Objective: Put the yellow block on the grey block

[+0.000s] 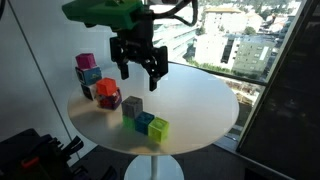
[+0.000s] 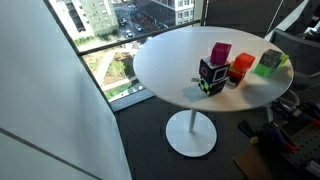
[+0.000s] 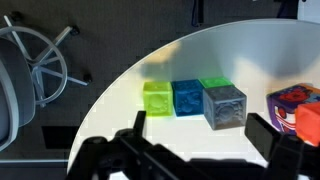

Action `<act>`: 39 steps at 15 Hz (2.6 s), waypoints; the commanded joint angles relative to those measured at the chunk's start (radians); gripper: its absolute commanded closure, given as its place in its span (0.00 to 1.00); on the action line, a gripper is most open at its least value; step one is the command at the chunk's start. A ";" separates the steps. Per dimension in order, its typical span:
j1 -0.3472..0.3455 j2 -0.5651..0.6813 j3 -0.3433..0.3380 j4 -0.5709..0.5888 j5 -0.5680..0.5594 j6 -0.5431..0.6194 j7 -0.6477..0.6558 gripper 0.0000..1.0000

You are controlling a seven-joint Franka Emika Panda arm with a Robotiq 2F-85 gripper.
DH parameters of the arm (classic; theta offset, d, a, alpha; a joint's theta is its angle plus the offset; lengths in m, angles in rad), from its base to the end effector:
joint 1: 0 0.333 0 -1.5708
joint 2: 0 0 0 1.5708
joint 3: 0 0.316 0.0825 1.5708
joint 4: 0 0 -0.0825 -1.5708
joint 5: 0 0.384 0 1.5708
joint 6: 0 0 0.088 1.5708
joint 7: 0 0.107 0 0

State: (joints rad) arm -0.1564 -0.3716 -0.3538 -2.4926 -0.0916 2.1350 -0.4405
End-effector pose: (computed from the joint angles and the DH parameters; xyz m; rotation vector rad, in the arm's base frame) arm 0.3680 -0.2110 0.4113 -3.0960 -0.0035 -0.0283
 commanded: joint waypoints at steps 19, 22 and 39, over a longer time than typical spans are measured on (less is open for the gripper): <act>-0.109 0.149 -0.014 -0.041 -0.017 0.202 -0.021 0.00; -0.111 0.186 -0.013 -0.038 -0.018 0.220 -0.032 0.00; -0.112 0.280 0.002 -0.041 -0.005 0.278 -0.102 0.00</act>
State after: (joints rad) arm -0.2570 -0.0968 -0.3640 -2.5333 -0.0918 2.4110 -0.5483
